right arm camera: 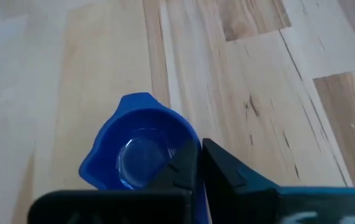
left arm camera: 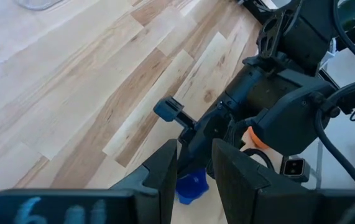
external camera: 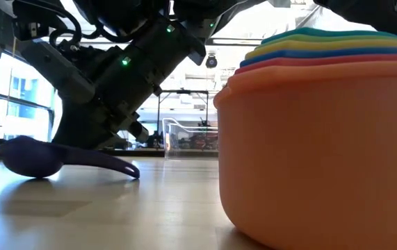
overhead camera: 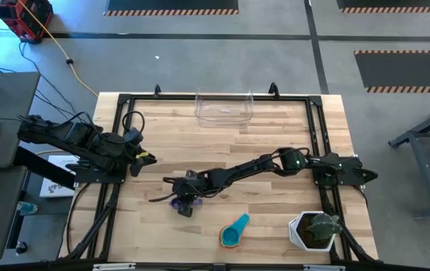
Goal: Nest measuring cups in basket
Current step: Stack the dark blue measuring cup on the light blue measuring cup
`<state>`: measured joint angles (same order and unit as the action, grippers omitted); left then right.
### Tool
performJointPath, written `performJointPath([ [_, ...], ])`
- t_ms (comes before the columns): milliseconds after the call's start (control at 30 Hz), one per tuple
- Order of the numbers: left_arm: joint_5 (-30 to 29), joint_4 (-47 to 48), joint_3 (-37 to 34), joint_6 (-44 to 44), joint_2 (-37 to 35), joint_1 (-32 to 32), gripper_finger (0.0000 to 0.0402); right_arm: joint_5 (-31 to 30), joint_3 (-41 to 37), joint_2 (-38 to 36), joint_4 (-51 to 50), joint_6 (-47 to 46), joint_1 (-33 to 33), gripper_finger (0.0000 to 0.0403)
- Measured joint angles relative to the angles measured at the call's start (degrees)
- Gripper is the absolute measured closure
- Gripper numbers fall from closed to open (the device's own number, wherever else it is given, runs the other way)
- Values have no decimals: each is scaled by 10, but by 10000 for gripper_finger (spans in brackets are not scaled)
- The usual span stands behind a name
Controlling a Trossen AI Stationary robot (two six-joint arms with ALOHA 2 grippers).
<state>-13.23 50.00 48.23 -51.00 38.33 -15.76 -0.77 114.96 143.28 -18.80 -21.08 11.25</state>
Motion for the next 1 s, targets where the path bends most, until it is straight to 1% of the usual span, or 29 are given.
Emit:
performJointPath([
  [200, 0, 0, 0, 2, 0, 0, 310, -8, 20, 0, -22, 13, 0, 401],
  [367, 0, 2, 0, 11, 0, 0, 310, -42, 62, 0, -110, 59, 0, 402],
  [467, 0, 2, 0, 17, 0, 0, 310, -64, 73, 0, -162, 82, -1, 402],
  [533, 0, 2, 0, 17, 0, 0, 310, -67, 73, 0, -183, 85, -4, 402],
  [800, 1, 2, 0, 17, 0, 0, 310, -63, 73, -1, -192, 85, -8, 403],
  [900, 5, 2, 0, 17, 0, 0, 310, -49, 73, -1, -192, 87, -8, 403],
  [1000, 5, 2, 0, 17, 0, 0, 310, -47, 73, -1, -194, 86, -8, 403],
])
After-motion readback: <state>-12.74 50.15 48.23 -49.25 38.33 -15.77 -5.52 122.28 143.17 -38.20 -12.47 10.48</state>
